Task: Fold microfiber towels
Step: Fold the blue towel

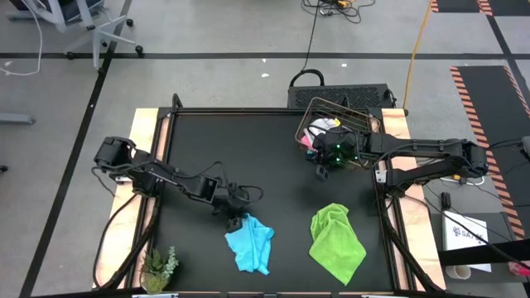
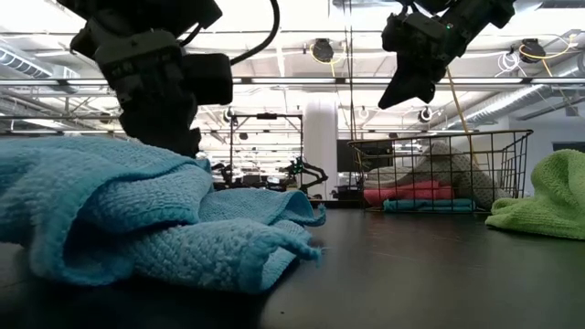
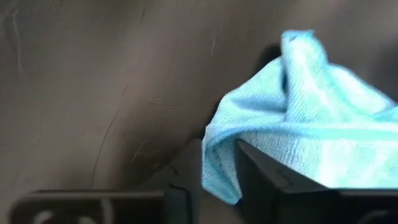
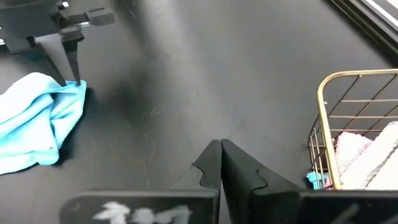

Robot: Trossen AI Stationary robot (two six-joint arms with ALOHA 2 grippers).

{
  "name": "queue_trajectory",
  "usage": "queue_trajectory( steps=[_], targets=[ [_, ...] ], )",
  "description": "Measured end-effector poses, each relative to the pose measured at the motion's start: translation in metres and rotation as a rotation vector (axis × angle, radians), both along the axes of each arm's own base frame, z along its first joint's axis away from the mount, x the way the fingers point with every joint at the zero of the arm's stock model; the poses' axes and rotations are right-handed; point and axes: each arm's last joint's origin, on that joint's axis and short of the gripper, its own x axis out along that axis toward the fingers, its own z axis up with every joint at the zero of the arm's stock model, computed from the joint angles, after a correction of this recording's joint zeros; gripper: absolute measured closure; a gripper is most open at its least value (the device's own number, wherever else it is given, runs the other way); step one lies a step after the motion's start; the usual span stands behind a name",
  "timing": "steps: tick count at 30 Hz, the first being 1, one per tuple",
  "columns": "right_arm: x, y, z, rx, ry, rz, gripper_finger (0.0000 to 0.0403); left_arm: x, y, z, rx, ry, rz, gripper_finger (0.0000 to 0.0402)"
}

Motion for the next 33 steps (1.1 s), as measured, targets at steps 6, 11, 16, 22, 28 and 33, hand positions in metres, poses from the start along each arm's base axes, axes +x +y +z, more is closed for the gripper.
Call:
queue_trajectory(
  steps=[6,11,16,22,28,33],
  targets=[
    [0.0,0.0,0.0,-0.003,-0.002,0.003,0.0403,0.003,0.001,0.002,0.001,-0.031,0.074,0.0394],
    [0.0,0.0,0.0,-0.003,-0.003,0.003,0.0403,0.003,0.006,0.005,0.013,-0.048,0.149,0.0399],
    [0.0,0.0,0.0,-0.003,-0.005,0.004,0.0403,-0.002,0.02,0.027,0.047,-0.111,0.296,0.04],
    [0.007,0.004,0.007,-0.024,-0.091,0.033,0.0403,-0.027,0.041,0.085,0.158,-0.353,0.568,0.0401],
    [0.015,0.011,0.017,-0.055,-0.215,0.077,0.0403,-0.06,0.053,0.154,0.329,-0.747,0.795,0.0401],
    [0.019,0.019,0.023,-0.064,-0.282,0.107,0.0403,-0.073,0.06,0.176,0.432,-0.843,0.822,0.0401]
  ],
)
